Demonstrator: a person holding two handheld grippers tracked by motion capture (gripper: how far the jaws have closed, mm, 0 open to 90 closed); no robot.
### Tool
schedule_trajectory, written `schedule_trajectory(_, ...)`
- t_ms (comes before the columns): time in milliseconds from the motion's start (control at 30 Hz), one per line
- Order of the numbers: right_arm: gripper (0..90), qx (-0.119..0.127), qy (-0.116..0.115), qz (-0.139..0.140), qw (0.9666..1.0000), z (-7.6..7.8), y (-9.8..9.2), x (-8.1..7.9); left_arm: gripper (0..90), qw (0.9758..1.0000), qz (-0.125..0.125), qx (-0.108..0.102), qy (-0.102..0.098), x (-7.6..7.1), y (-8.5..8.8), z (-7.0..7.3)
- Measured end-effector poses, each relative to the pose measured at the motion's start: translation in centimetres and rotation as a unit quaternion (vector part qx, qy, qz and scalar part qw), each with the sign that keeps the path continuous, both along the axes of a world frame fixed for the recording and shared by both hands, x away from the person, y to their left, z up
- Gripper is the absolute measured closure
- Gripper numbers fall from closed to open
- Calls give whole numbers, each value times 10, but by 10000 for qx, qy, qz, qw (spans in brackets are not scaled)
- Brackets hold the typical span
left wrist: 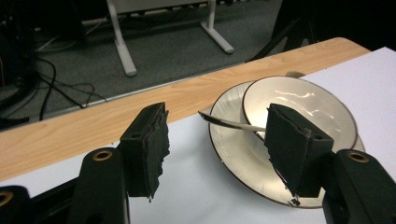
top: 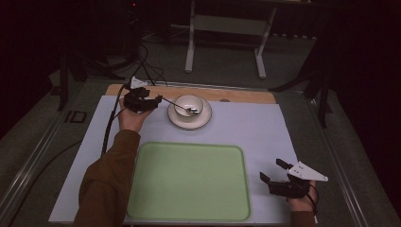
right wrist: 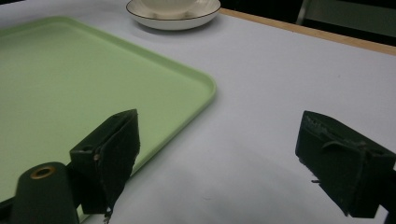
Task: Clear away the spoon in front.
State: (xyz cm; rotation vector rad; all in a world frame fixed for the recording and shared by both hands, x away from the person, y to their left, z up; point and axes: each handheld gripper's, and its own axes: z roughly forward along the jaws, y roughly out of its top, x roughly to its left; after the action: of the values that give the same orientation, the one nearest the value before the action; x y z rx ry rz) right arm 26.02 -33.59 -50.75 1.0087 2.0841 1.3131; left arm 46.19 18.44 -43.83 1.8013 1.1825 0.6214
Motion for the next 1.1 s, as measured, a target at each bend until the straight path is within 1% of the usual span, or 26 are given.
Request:
schedule_trajectory(33,135,1,-2,-6,10000,0,0,0,402,10000,-12,34,39,4,-3,-2)
schedule_trajectory(133,135,-17,0,-9,10000,0,0,0,405,10000,-8,39,84,8,-5,-5)
schedule_trajectory(167,135,-44,-4,-7,10000,-1,0,0,405,9999,22,15,150,12,-8,-8)
schedule_trajectory(300,135,-67,-2,3,10000,-1,0,0,394,9997,95,-1,217,17,-10,-12)
schedule_trajectory(367,135,-87,5,39,10000,-1,1,0,377,9986,268,-185,415,26,-10,-22)
schedule_trajectory(400,135,-87,5,39,10000,-1,1,0,374,9986,268,-185,415,26,-10,-22)
schedule_trajectory(433,135,-74,-6,39,10000,-1,1,0,374,9983,290,-219,464,29,-10,-25)
schedule_trajectory(500,135,-63,-6,29,10000,-1,1,0,377,9972,256,-400,578,33,-11,-30)
schedule_trajectory(533,135,-53,-5,6,10000,-1,0,0,422,9965,193,-524,616,34,-11,-32)
schedule_trajectory(567,135,-53,-5,6,10000,-1,0,0,422,9958,140,-653,624,35,-11,-33)
schedule_trajectory(600,135,-50,-11,6,10000,-1,0,-1,447,9951,100,-751,631,35,-11,-33)
schedule_trajectory(633,135,-48,-7,15,10000,-1,0,-1,512,9943,33,-873,615,35,-11,-34)
schedule_trajectory(667,135,-48,-7,15,10000,-1,0,-1,558,9943,33,-873,615,35,-11,-34)
schedule_trajectory(700,135,-51,-3,16,10000,-1,1,-1,558,9943,33,-873,615,35,-11,-34)
schedule_trajectory(733,135,-51,-3,16,10000,-1,1,-1,558,9941,-78,-915,573,34,-14,-33)
schedule_trajectory(767,134,-57,-5,22,10000,-1,1,-1,633,9939,-115,-941,563,33,-14,-32)
schedule_trajectory(833,135,-56,-10,18,10000,0,1,-1,692,9925,-197,-1083,531,31,-15,-32)
schedule_trajectory(900,135,-53,-12,12,10000,0,0,-1,746,9926,-226,-1084,502,29,-15,-31)
schedule_trajectory(933,135,-58,-8,9,10000,0,0,-1,784,9923,-294,-1116,443,27,-16,-29)
schedule_trajectory(967,135,-67,-8,12,10000,0,1,-1,797,9921,-328,-1138,413,25,-17,-28)
schedule_trajectory(1000,135,-69,-10,18,10000,0,1,-1,813,9916,-440,-1173,333,21,-19,-25)
schedule_trajectory(1067,135,-83,-5,23,10000,-1,1,-1,841,9909,-514,-1217,272,16,-22,-22)
schedule_trajectory(1100,135,-83,-5,23,10000,-1,1,-1,855,9909,-514,-1217,272,16,-22,-22)
